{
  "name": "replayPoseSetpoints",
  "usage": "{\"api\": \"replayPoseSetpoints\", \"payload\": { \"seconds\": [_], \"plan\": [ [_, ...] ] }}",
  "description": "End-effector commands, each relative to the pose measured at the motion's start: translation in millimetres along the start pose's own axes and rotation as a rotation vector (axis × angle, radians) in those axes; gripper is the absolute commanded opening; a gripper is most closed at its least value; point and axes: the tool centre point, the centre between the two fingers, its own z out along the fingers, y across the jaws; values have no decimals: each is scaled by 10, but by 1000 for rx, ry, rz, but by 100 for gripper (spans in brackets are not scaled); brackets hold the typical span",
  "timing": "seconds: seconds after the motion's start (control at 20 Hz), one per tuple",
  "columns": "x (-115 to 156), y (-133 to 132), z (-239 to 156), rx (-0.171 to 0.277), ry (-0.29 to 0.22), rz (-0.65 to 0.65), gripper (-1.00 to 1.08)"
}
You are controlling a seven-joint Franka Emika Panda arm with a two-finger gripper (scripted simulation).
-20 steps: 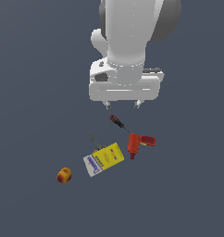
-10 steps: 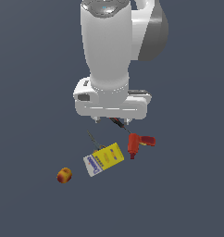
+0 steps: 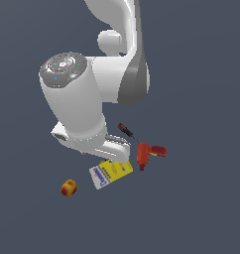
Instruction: Pick up a designated object from a clutter of objects.
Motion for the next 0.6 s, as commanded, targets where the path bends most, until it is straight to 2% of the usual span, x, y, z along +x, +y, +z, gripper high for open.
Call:
{"api": "replayPoseSetpoints", "payload": {
  "seconds": [0.0,0.55],
  "plan": [
    [177,156,173,-2,2,52,100],
    [740,864,957,-20,11,251,100]
  ]
}}
